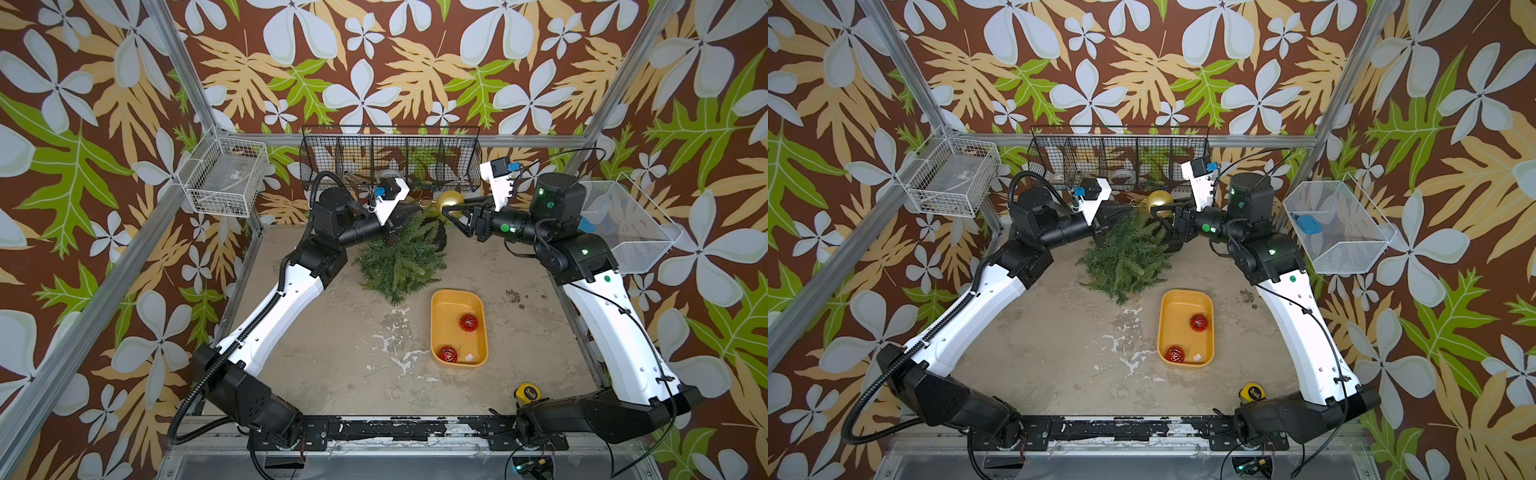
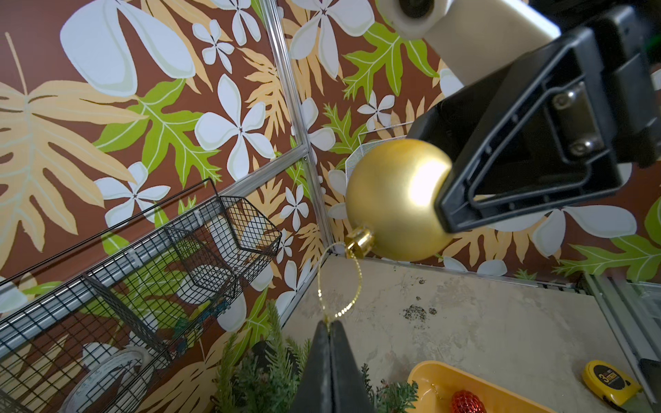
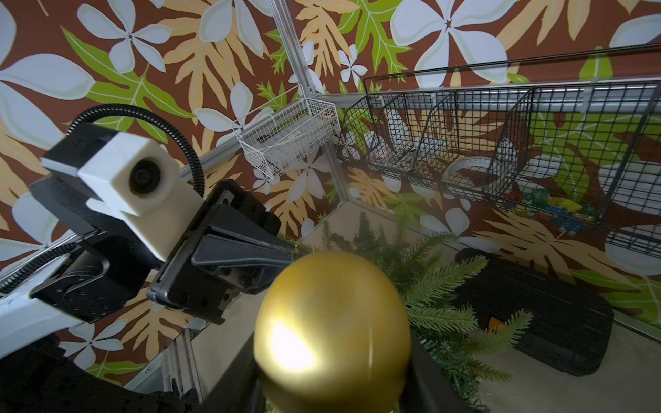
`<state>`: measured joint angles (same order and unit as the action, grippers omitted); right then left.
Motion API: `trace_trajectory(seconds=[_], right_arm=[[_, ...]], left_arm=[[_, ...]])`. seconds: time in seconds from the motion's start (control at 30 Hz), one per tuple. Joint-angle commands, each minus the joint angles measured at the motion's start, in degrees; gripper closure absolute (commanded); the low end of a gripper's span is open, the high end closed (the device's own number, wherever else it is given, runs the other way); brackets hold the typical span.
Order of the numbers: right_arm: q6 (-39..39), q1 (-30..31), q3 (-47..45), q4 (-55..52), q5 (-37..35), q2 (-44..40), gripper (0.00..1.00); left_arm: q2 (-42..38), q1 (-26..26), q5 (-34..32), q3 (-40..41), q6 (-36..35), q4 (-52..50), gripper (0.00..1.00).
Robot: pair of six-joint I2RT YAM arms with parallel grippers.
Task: Decorate the small christmas tree with ornaments
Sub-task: Hang an ornament on the christmas tree.
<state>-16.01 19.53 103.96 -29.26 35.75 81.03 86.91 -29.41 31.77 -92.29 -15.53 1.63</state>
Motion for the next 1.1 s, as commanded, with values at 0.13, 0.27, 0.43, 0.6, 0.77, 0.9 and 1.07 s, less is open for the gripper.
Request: trace_trajectory(seconds=[0.13,0.27,0.43,0.6,0.77,0.9,1.07], right_arm=[[1.31,0.03,-1.81,2.27,-1.68,1.18,0.53],[1.51,0.05,-2.02,2.78,-1.73,2.48,0.53],[1.68,0.06,-1.94,3.58,-3.28,3.88,0.53],[1.67,0.07,-2.02,4.23,-2.88,5.03,0.53],[1.64,0.07,-2.28,4.56,-2.50,6.04,0.53],[1.60,-0.01,-2.19,5.02,-2.16,6.49,0.53],[1.25,0.05,-1.60,5.13,-2.12,7.68,0.54]], left_arm=[[1.18,-0.21,-4.11,-2.04,-6.19,-5.57,1.00],[1.74,-0.31,-7.34,-2.45,-8.51,-7.06,1.00],[3.40,-0.65,-12.78,-4.53,-12.62,-11.82,1.00],[4.11,-0.65,-14.96,-5.85,-13.33,-13.61,1.00],[4.92,-0.65,-15.94,-7.89,-14.02,-16.92,1.00],[5.33,-0.65,-15.86,-8.28,-14.52,-18.26,1.00],[6.51,-0.67,-15.85,-9.80,-14.82,-20.26,1.00]])
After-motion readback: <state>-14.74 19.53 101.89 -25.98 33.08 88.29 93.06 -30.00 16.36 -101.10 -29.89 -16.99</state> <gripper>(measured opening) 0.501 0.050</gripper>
